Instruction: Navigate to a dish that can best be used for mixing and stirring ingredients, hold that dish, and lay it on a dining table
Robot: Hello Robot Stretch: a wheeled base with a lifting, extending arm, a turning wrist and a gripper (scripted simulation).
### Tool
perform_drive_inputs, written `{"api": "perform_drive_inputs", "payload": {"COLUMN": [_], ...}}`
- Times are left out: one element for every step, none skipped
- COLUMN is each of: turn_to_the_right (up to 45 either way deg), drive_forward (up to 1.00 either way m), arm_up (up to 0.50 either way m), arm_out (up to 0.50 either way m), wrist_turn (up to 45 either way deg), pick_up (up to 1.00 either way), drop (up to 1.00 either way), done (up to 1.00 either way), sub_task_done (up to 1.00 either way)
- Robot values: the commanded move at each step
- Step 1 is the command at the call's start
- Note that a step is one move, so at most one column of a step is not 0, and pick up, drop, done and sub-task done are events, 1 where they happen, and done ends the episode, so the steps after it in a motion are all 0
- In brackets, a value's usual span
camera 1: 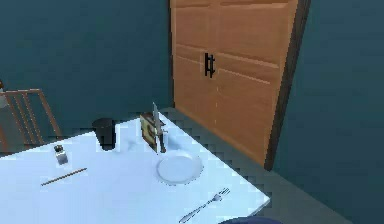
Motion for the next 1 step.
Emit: {"api": "perform_drive_inputs", "payload": {"turn_to_the_right": [12.0], "drive_forward": [0.0], "arm_up": [0.0], "arm_out": [0.0], "wrist_turn": [0.0], "pick_up": [0.0], "drop": [0.0], "done": [0.0], "sub_task_done": [0.0]}}
